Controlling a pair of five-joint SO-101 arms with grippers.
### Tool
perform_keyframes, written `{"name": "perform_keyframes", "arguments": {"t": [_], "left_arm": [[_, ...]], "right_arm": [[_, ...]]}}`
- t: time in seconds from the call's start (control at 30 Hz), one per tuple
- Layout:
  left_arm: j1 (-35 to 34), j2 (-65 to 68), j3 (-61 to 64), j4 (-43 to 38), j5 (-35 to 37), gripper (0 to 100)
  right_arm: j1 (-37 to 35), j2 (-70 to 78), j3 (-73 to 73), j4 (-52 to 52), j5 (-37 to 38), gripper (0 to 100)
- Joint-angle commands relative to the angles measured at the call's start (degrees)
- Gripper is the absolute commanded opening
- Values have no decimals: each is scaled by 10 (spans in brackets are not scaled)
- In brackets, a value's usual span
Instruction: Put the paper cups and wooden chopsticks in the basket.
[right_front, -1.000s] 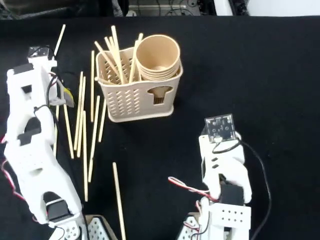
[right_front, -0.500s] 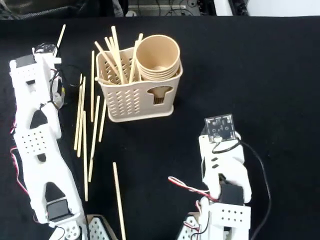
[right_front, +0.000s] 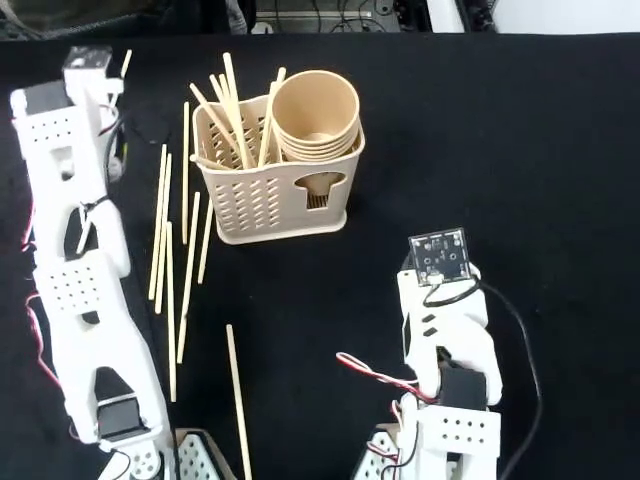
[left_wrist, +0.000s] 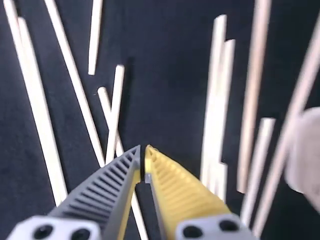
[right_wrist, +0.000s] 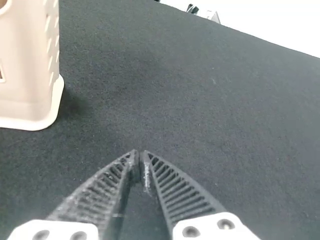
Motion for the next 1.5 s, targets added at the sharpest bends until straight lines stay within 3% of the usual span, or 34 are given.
{"name": "perform_keyframes", "arguments": {"t": [0.0, 0.27, 0.37, 0.57, 0.77, 1.0, 1.23, 1.47], "left_arm": [[44, -155, 57, 7, 18, 28], [75, -375, 177, -2, 23, 29], [65, -366, 274, -28, -5, 46], [48, -251, 438, -155, -15, 250], [51, -143, 435, -203, -11, 201], [37, -74, 417, -202, -11, 25], [48, -91, 397, -164, -11, 29], [56, -229, 401, -133, 18, 29]], "right_arm": [[-7, -6, -2, -11, 4, 13], [-4, -6, -2, -11, 4, 13], [-5, -6, -2, -11, 4, 13], [-6, -6, -2, -11, 4, 13], [-6, -6, -2, -11, 4, 13], [-6, -6, -2, -10, 4, 13], [-6, -6, -2, -10, 4, 13], [-5, -6, -2, -10, 4, 13]]}}
